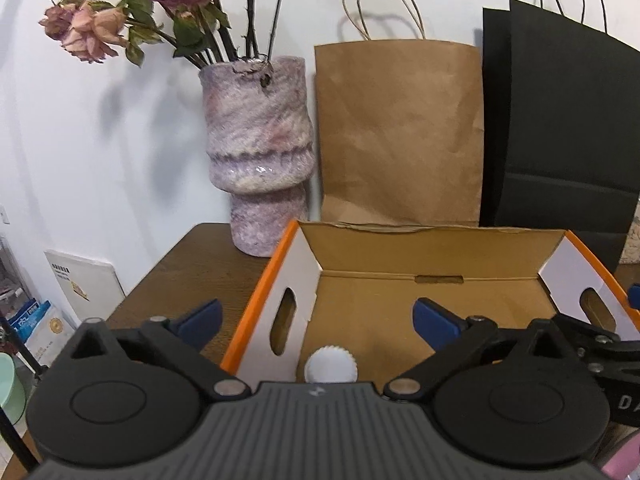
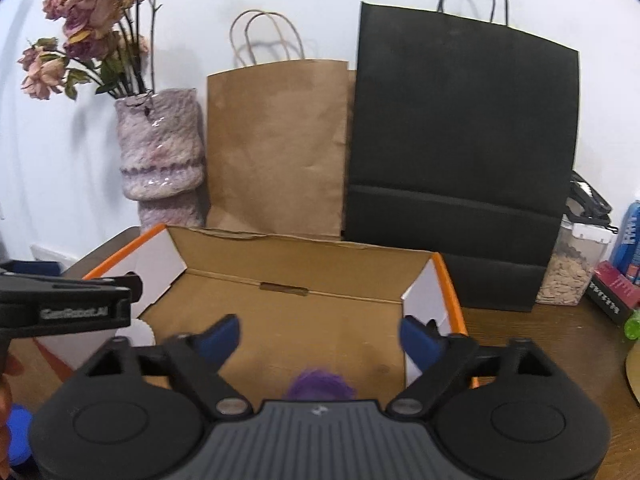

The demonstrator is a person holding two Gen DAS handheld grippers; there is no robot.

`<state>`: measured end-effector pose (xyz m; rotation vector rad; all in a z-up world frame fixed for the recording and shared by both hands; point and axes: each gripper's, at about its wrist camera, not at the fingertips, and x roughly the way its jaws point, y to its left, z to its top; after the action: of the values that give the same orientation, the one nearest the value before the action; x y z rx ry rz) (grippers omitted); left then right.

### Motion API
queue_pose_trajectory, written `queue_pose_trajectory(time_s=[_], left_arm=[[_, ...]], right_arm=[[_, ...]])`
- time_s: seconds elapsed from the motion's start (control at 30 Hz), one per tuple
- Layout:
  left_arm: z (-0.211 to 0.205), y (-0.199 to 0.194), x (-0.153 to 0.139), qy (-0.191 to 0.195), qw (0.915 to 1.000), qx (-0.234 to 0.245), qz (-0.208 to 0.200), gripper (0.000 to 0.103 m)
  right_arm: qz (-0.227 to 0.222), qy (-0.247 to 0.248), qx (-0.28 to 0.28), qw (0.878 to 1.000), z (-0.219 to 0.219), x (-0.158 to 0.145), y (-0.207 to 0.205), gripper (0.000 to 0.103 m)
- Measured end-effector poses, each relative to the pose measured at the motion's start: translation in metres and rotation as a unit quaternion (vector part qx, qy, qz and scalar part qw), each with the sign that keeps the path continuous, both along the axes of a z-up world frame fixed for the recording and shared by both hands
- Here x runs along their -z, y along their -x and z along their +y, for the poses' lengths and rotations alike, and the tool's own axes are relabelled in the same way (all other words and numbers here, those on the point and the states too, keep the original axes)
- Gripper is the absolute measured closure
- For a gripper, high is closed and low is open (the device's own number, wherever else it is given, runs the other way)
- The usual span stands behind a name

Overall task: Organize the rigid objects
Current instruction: 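Carry both caps into the red box and open both grippers, then move both tools back toward the remaining objects on the table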

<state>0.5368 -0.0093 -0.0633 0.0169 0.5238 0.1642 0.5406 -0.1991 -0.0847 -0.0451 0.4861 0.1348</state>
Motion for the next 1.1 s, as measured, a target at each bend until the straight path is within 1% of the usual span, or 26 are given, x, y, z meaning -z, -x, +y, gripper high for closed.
queue_pose_trajectory(time_s=[0.03, 0.07, 0.17, 0.4, 0.63, 0.87, 1.1], left_arm=[[0.001, 0.000, 0.000, 0.001, 1.0000, -0.001, 0.002, 0.000], [0.001, -0.001, 0.000, 0.002, 1.0000, -0.002, 0.003, 0.000], [0.002, -0.002, 0.001, 0.001, 1.0000, -0.004, 0.006, 0.000], [0.001, 0.000, 0.000, 0.001, 1.0000, -0.001, 0.002, 0.000], [0.000, 0.009, -0.006, 0.003, 1.0000, 0.000, -0.002, 0.000], [-0.003, 0.026, -0.011, -0.001, 1.0000, 0.002, -0.008, 0.000], [0.000, 0.051, -0.016, 0.005, 0.9999, 0.004, -0.013, 0.000]], right_arm=[[0.000, -0.002, 0.003, 1.000, -0.002, 0.000, 0.000, 0.001], [-0.001, -0.006, 0.006, 1.000, -0.003, 0.000, 0.000, 0.000], [-0.001, -0.012, 0.007, 1.000, -0.006, -0.001, 0.000, 0.000], [-0.004, -0.010, 0.006, 1.000, -0.004, -0.001, 0.000, 0.000], [-0.013, -0.014, 0.005, 1.000, -0.007, -0.005, 0.007, 0.000], [-0.033, -0.019, 0.002, 0.999, -0.010, -0.013, 0.027, 0.000], [-0.053, -0.027, 0.002, 0.998, -0.014, -0.019, 0.053, 0.000]])
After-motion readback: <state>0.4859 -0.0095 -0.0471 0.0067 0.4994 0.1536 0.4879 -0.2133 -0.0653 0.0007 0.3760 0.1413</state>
